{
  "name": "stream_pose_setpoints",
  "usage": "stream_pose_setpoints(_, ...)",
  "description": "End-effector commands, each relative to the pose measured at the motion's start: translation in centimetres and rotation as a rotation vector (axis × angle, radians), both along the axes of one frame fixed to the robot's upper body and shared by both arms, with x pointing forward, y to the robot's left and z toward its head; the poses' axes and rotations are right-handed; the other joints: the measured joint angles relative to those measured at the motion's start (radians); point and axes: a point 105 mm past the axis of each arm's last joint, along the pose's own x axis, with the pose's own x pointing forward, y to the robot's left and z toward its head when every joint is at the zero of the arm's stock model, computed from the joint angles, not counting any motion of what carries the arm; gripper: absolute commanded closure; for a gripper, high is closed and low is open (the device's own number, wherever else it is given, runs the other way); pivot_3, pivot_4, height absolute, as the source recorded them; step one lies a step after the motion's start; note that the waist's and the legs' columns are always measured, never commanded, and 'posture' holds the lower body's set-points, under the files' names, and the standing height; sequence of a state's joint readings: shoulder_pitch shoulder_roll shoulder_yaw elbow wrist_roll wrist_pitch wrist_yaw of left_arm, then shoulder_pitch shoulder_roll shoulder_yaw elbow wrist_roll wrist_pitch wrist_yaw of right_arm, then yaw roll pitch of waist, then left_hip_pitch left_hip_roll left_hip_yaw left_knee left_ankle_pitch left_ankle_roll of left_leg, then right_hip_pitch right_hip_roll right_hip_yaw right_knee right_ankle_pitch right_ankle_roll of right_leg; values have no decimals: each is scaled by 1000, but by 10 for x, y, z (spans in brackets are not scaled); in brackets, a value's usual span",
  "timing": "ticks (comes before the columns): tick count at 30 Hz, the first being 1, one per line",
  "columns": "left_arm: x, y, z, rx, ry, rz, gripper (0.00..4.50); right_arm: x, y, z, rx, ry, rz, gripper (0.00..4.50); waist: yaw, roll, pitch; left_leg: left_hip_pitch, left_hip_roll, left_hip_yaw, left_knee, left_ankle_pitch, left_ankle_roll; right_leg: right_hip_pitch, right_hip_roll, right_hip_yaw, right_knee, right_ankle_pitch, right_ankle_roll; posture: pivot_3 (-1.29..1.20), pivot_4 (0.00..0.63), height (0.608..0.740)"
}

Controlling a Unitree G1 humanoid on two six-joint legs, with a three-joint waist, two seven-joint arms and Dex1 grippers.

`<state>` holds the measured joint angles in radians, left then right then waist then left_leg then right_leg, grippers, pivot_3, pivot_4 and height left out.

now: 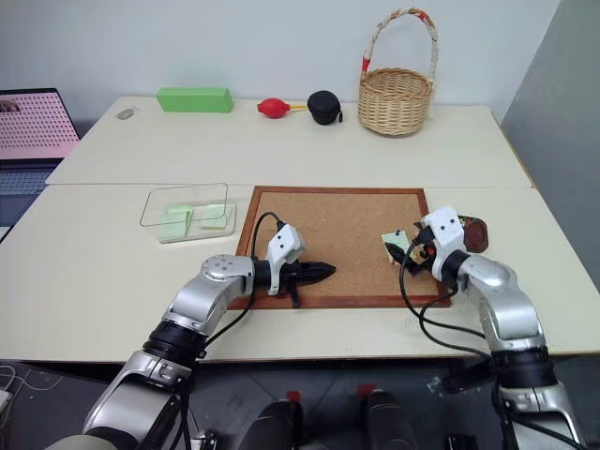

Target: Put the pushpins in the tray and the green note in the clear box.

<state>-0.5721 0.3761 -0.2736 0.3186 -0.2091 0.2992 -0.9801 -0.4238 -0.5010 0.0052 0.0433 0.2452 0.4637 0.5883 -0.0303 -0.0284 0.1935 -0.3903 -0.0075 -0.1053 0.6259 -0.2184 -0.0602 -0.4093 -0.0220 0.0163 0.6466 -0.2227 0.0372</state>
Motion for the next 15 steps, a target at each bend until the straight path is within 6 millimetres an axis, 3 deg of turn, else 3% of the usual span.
stream_pose_setpoints(1, -3, 2, -8, 40, 9, 1, 4471, 17, -1, 3, -39, -13, -5, 0, 0, 1, 0, 0, 0, 0, 0, 0, 0, 0, 0, 0, 0, 0, 0, 0, 150, 740)
stream_pose_setpoints(6, -4, 3, -9, 44, 8, 5, 4500, 26, 3, 1, -71, -12, 21, 583, -1, 1, -1, 0, 0, 0, 0, 0, 0, 0, 0, 0, 0, 0, 0, 0, 150, 740)
stream_pose_setpoints(15, -5, 6, -9, 50, 8, 15, 4500, 33, 10, -3, -69, -14, 32, 2505, -3, 1, -1, 0, 0, 0, 0, 0, 0, 0, 0, 0, 1, 0, 0, 0, 150, 740)
